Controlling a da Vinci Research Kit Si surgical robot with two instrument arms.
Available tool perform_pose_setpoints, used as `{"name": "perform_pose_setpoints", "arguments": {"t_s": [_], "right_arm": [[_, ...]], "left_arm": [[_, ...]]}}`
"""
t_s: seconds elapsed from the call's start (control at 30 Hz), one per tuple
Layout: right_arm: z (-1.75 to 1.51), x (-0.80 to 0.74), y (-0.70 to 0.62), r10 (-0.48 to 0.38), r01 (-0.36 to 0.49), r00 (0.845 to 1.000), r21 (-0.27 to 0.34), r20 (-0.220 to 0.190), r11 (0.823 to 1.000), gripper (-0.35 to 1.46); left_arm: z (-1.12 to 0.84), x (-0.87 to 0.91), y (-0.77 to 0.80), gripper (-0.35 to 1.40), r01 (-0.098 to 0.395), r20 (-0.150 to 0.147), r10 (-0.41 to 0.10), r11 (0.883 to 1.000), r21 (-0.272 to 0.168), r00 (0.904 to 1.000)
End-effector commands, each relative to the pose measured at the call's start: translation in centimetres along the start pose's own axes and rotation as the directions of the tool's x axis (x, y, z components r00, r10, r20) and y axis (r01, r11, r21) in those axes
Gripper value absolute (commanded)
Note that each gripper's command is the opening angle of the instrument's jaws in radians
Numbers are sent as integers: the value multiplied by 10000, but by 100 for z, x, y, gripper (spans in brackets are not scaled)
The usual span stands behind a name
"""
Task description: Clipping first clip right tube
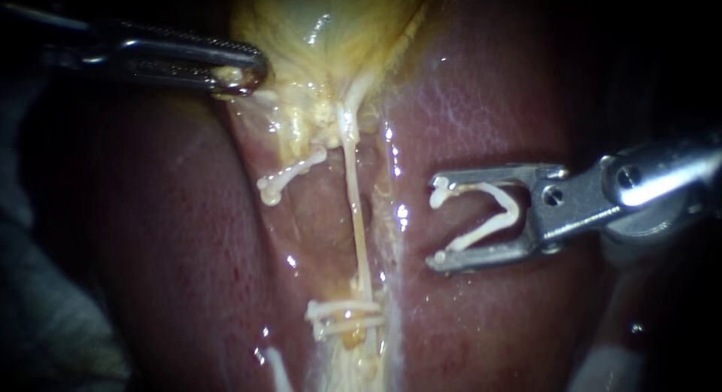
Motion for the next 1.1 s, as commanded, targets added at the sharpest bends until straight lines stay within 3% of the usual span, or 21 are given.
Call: {"name": "perform_pose_setpoints", "arguments": {"t_s": [0.03,0.33,0.67,0.9,1.1], "right_arm": [[1,-2,0,111,-111,9999,51,-8,9999,45],[28,-28,8,745,-735,9970,482,-208,9961,45],[60,-62,28,1305,-1289,9912,682,-200,9893,45],[84,-88,42,1858,-1821,9819,868,-367,9794,45],[101,-100,50,2337,-2274,9700,908,-664,9696,45]], "left_arm": [[0,0,0,-35,-4,1,4,10000,-3,10000],[-1,-1,1,-35,-8,1,8,10000,-4,10000],[-1,-1,1,-35,-9,0,9,10000,0,10000],[-2,-2,1,-35,-8,0,8,10000,1,10000],[-1,-2,1,-35,-9,0,9,10000,2,10000]]}}
